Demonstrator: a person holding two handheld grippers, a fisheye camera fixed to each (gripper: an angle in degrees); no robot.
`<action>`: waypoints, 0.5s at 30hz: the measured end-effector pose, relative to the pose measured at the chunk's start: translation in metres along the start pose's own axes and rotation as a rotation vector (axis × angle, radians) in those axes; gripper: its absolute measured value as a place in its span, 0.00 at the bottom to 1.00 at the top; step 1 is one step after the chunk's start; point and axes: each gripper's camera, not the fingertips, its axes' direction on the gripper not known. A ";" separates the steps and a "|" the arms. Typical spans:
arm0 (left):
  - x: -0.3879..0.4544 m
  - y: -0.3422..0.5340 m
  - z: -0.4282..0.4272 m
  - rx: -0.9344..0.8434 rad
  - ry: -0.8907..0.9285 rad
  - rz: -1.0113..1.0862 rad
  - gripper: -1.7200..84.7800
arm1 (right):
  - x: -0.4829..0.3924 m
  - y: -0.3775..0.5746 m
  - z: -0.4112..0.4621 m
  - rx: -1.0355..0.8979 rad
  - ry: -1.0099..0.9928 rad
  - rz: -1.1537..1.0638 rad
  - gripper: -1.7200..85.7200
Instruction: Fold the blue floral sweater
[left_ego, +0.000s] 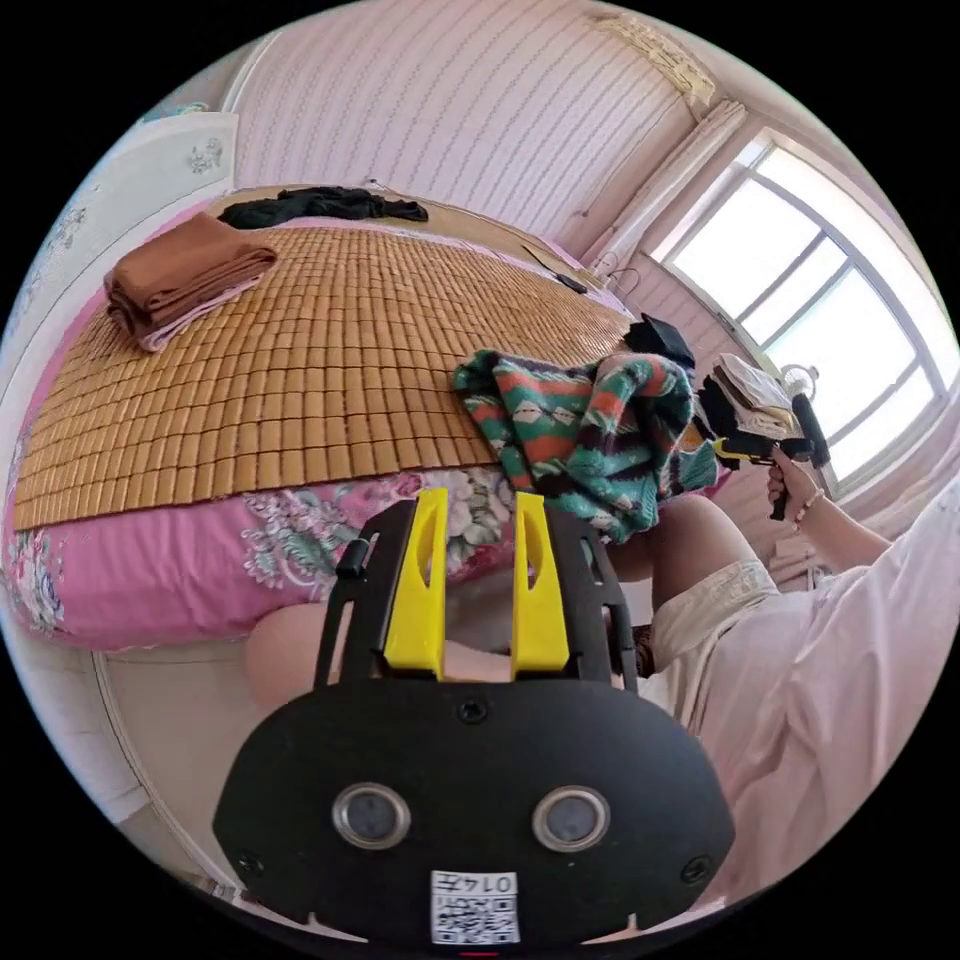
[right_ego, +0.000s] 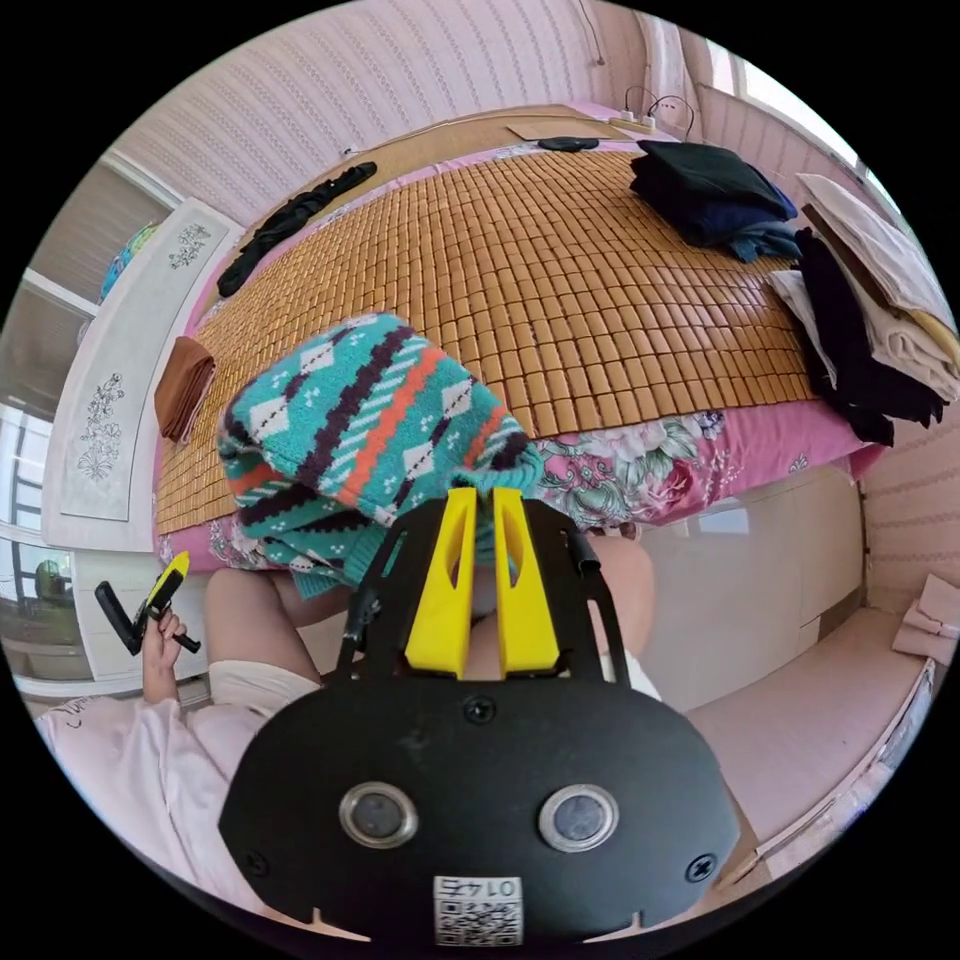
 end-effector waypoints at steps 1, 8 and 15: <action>0.018 -0.015 0.011 -0.031 0.028 0.046 0.14 | -0.002 0.000 -0.006 0.021 -0.018 -0.025 0.07; 0.090 -0.054 0.086 -0.163 -0.010 0.236 0.15 | -0.043 0.003 -0.018 0.006 -0.508 -0.352 0.04; 0.106 -0.076 0.140 -0.330 -0.020 0.199 0.12 | -0.154 0.017 0.033 -0.237 -0.241 -0.771 0.20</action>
